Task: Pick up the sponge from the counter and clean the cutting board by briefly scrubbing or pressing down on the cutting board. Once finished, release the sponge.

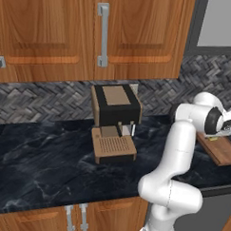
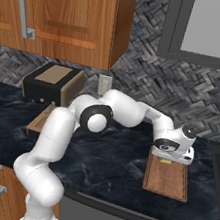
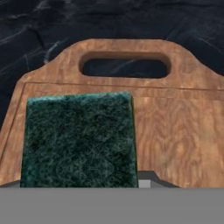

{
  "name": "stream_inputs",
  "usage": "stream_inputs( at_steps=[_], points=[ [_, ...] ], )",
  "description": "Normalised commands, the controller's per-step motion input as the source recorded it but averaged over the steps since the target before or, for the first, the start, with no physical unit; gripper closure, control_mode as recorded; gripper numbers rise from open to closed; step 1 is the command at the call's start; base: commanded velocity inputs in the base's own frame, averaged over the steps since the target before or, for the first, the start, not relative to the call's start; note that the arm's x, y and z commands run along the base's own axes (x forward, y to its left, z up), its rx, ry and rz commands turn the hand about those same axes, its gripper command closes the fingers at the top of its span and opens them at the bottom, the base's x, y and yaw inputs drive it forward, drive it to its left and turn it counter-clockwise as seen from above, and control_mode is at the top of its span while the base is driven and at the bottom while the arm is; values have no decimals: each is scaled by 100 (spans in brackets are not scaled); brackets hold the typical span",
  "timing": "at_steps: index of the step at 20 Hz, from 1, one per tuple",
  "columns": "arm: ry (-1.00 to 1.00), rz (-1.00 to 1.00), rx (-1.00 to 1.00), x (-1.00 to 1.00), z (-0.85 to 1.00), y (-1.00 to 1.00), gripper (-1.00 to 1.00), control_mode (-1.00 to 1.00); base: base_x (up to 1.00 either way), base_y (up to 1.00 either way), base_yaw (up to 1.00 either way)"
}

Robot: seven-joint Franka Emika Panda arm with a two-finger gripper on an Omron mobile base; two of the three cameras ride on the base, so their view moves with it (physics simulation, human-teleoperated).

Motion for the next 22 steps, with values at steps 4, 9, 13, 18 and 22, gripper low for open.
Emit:
stream_inputs(
  at_steps=[4,9,13,18,22],
  points=[
    [-2,3,0,8,-70,-1,100,-100,0,0,0],
    [-11,0,6,37,0,-30,100,-100,0,0,0],
    [-1,0,3,24,-47,-26,100,-100,0,0,0],
    [6,0,2,0,-91,-10,100,-100,0,0,0],
    [0,0,0,-38,-16,-53,100,-100,0,0,0]
  ],
)
